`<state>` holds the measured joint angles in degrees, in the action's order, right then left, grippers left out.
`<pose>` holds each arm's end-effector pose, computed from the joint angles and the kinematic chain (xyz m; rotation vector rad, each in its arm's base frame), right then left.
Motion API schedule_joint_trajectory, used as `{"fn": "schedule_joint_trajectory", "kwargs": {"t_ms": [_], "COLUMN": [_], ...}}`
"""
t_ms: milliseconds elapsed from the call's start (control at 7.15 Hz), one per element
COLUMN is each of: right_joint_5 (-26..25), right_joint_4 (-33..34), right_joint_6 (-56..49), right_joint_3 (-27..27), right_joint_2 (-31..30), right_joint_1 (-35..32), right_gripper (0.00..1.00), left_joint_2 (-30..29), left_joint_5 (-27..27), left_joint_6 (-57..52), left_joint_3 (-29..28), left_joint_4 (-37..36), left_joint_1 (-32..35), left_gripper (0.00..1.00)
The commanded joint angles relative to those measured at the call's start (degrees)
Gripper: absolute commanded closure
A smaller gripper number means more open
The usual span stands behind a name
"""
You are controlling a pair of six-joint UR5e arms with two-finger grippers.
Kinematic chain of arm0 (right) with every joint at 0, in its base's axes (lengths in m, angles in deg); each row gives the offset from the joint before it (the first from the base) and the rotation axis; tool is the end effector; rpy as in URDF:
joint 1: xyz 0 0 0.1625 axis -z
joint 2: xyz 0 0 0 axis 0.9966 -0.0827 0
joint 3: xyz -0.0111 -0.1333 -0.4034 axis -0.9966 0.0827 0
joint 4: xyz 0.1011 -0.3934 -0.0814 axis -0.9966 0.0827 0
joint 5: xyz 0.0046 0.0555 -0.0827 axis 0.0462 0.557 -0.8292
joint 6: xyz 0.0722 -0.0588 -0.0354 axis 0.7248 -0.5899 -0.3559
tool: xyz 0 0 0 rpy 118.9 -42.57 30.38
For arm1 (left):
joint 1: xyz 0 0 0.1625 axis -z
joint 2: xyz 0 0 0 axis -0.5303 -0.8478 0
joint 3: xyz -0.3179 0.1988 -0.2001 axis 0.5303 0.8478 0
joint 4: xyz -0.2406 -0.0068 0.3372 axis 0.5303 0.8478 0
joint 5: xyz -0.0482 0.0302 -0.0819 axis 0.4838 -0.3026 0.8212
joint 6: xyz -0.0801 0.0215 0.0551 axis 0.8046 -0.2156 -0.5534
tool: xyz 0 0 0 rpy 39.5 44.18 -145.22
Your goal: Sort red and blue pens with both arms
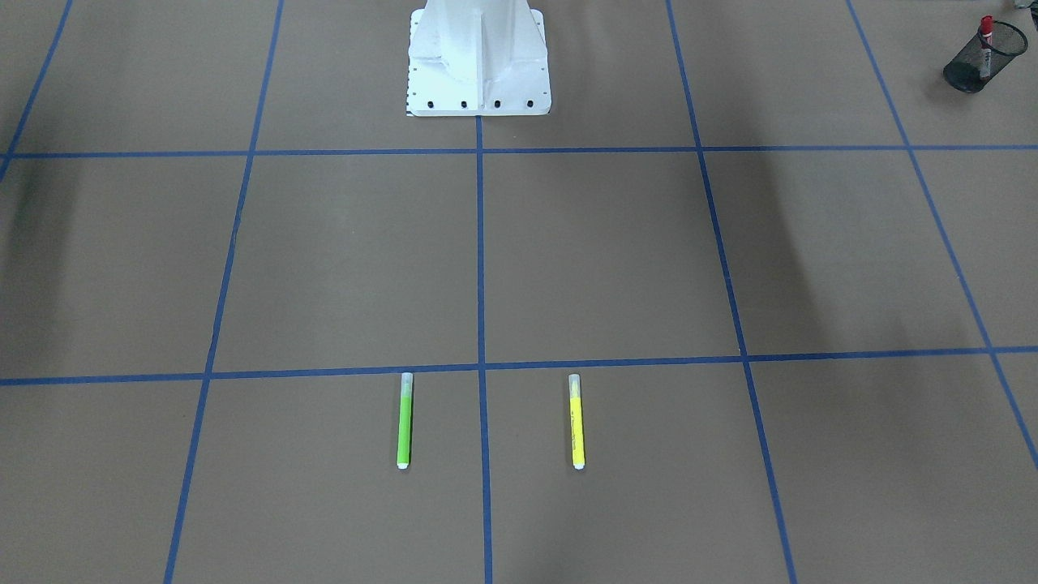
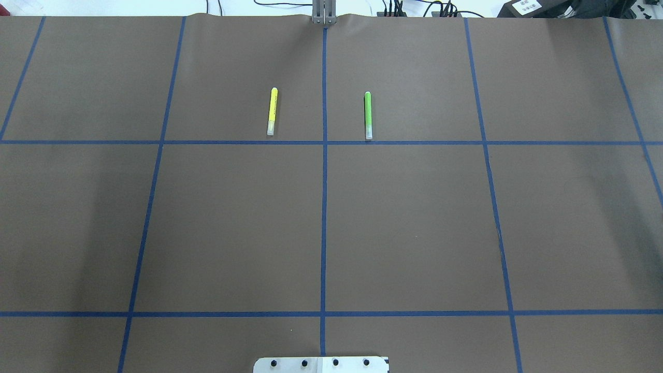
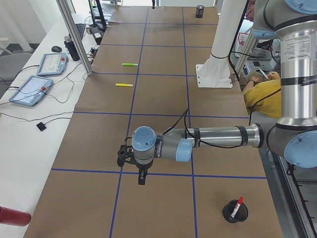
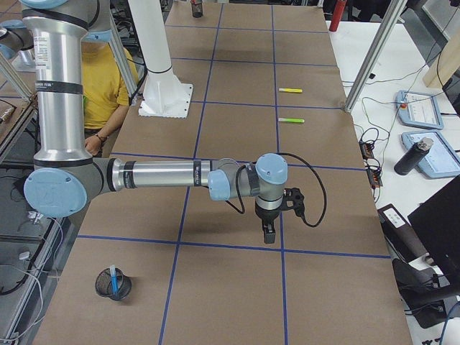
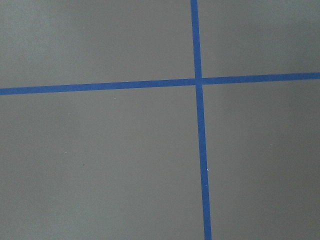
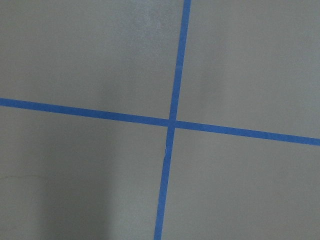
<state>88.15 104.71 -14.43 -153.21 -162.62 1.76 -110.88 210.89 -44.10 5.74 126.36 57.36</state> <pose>0.0156 -0.5014 0.6305 0.1023 -0.6693 -0.0905 -0.0582 -0.4469 0.6685 0.1034 0.7879 0.0125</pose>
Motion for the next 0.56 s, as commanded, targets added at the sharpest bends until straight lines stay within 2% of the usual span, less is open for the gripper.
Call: {"fn": "schedule_joint_trajectory", "kwargs": {"t_ms": [0,419], "right_joint_5": [0.00,0.44], "right_joint_4": [0.00,0.00], "right_joint_6": [0.00,-0.09], "right_joint_3": [-0.07,0.02], "right_joint_2": [0.00,0.00], "right_joint_1": [0.00,0.00], "right_gripper": [0.00,0.00], "left_joint_2": [0.00,0.00], "left_joint_5": [0.00,0.09], "left_joint_6": [0.00,0.00], "left_joint_3": [0.06,0.15], "left_joint_4": [0.08,0.08], "left_joint_1": [0.00,0.00], "left_gripper": [0.00,0.00]}}
